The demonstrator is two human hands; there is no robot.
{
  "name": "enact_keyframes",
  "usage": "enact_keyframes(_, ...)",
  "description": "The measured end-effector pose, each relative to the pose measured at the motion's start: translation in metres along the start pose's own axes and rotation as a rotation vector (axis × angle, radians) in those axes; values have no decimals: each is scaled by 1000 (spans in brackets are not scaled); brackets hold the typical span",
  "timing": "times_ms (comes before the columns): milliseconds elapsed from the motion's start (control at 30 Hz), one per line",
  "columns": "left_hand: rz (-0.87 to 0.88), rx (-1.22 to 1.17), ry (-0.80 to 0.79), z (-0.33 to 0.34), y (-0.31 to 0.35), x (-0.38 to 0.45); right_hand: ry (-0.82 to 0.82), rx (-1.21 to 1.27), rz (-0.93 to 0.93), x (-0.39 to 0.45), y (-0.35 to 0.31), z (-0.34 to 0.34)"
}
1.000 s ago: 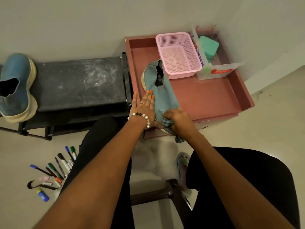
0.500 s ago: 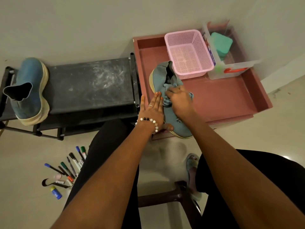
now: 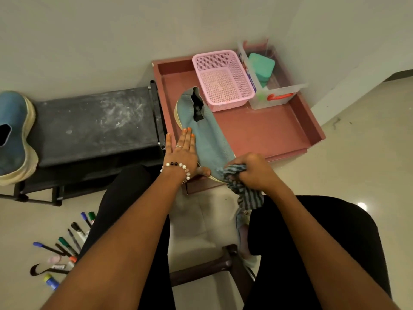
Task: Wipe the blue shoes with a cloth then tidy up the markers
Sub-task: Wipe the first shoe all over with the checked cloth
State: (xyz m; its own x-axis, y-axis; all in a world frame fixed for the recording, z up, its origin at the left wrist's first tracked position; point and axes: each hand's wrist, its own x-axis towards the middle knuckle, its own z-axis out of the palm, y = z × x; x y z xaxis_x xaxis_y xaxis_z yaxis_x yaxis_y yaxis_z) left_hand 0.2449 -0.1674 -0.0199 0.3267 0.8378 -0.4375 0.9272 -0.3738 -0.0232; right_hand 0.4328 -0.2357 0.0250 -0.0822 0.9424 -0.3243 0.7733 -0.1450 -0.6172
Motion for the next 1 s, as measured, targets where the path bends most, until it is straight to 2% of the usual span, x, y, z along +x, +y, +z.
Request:
enact_keyframes(133, 38, -17, 64, -3, 6, -2, 293, 341, 194, 0, 7, -27)
enact_keyframes(233, 178, 147, 148, -8, 12, 0, 442, 562, 303, 12, 12, -34)
enact_keyframes(300, 245, 241, 101, -9, 11, 3, 476, 619, 341, 20, 15, -31)
enact_keyframes(367, 240, 235, 47, -7, 7, 6, 473, 623, 347, 26, 13, -26)
enact_keyframes(533, 226, 314, 113, -3, 12, -2, 440, 587, 336, 34, 4, -14)
enact_keyframes(667, 212, 313, 126, -1, 13, -6, 503, 619, 290, 38, 1, -9)
enact_keyframes(800, 199, 275, 130, 2, 18, -10, 595, 471, 136, 38, -4, -5)
enact_keyframes(867, 192, 247, 123, 1, 21, -10, 482, 369, 64, 39, -3, 1)
enact_keyframes(933, 179, 217, 105, 0, 24, -6, 358, 140, -47, 39, -3, 19)
enact_keyframes(1000, 166, 185, 61, -1, 25, -3, 368, -109, -148, 42, -4, 45)
